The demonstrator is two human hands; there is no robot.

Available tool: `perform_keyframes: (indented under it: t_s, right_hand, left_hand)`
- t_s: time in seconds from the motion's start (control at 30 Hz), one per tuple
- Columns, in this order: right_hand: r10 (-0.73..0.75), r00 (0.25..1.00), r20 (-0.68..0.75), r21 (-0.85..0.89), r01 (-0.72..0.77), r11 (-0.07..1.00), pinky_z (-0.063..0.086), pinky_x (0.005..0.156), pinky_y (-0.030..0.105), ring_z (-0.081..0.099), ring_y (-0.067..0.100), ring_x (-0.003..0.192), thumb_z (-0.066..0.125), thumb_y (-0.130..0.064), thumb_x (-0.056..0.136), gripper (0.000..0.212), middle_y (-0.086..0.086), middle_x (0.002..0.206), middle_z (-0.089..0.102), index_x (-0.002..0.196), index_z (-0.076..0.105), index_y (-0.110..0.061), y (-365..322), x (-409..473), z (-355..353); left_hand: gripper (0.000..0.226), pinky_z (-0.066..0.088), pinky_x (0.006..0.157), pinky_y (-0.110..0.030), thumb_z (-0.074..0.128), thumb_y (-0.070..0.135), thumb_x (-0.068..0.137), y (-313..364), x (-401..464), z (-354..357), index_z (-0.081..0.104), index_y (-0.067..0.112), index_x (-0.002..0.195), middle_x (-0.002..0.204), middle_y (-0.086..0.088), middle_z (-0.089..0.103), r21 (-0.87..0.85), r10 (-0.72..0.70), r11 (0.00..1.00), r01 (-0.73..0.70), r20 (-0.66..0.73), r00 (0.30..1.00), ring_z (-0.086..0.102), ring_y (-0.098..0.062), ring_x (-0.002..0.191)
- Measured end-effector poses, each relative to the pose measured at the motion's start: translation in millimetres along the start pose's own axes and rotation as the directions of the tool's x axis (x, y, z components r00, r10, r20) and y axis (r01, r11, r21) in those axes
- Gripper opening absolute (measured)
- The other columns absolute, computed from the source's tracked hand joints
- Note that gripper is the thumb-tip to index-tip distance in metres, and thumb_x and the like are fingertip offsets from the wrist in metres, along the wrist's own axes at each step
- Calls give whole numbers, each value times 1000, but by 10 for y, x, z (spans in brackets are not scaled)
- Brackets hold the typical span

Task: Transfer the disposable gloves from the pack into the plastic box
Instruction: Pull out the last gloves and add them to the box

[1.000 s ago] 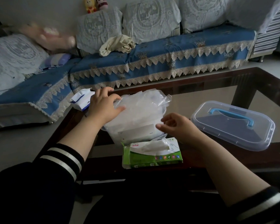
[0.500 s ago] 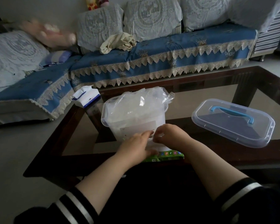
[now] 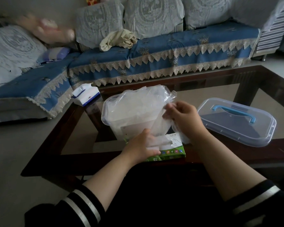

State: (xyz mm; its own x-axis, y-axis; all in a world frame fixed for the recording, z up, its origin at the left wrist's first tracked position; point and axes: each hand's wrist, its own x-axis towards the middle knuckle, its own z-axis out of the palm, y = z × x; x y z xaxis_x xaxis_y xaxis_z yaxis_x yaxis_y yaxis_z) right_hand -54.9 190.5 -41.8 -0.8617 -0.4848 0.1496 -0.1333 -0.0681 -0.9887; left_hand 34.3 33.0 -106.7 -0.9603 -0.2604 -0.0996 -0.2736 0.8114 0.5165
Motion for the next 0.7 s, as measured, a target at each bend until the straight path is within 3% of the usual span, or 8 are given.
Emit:
perform_keyframes:
  t_s: [0.13, 0.2, 0.27, 0.37, 0.43, 0.53, 0.6, 0.7]
  right_hand:
    - [80, 991, -107, 197, -58, 979, 52, 53, 21, 59, 9, 54, 55, -16, 95, 13, 3, 67, 61, 95, 64, -7, -52, -4, -93]
    - [113, 987, -111, 251, -82, 964, 56, 62, 37, 56, 22, 59, 57, -20, 95, 12, 2, 63, 62, 89, 66, -15, -60, 3, -97]
    - [126, 985, -114, 231, -97, 968, 53, 73, 52, 54, 27, 66, 57, -26, 95, 15, 0, 64, 62, 89, 67, -17, -78, -1, -102]
    - [143, 979, -147, 146, -121, 982, 54, 78, 51, 54, 25, 71, 52, -29, 97, 22, 3, 71, 59, 94, 65, -12, -150, -43, -103]
    - [166, 977, -136, 201, -137, 970, 52, 74, 50, 51, 27, 76, 50, -27, 99, 24, 7, 73, 60, 88, 64, -11, -199, -71, -97]
    - [172, 984, -42, 383, -143, 913, 46, 60, 30, 53, 24, 65, 46, -20, 100, 25, 1, 64, 67, 85, 62, -8, -262, -101, -123]
    - [161, 987, -5, 435, -143, 889, 51, 56, 23, 61, 13, 59, 44, -18, 101, 28, 0, 66, 69, 86, 63, -4, -282, -114, -158]
    - [172, 985, -20, 476, -142, 868, 58, 65, 31, 65, 14, 65, 46, -18, 100, 25, 3, 74, 73, 95, 63, -1, -298, -95, -204]
  left_hand:
    - [67, 39, 92, -19, 81, 36, 76, -15, -45, -39, 43, 18, 128, 134, 4, 54, -116, -8, 993, 9, 11, 1000, 50, -5, 117]
    - [61, 38, 98, -18, 79, 39, 77, -4, -82, -93, 46, 24, 126, 133, 6, 54, -249, -2, 969, 5, 10, 1000, 50, -1, 115]
    - [61, 39, 106, -23, 77, 56, 72, 39, -132, -152, 49, 28, 119, 125, 13, 59, -394, 33, 919, -27, 7, 999, 53, 2, 116]
    - [93, 46, 98, -19, 58, 91, 54, 203, -222, -244, 51, 29, 123, 114, 16, 67, -633, 111, 771, -68, 28, 993, 59, 1, 115]
    - [115, 44, 104, -24, 49, 97, 50, 303, -230, -288, 43, 23, 138, 125, 8, 65, -696, 126, 717, -29, 88, 988, 58, -5, 120]
    - [133, 39, 111, -35, 52, 95, 46, 458, -212, -316, 28, 15, 149, 136, -4, 58, -767, 99, 634, 101, 210, 973, 53, -18, 128]
    - [118, 41, 109, -37, 57, 88, 52, 621, -216, -347, 40, 10, 139, 127, -7, 65, -840, 67, 495, 223, 293, 954, 59, -20, 121]
    - [46, 58, 80, -28, 59, 42, 79, 801, -148, -352, 59, 10, 112, 94, -7, 75, -963, 8, 193, 187, 192, 981, 72, -14, 85]
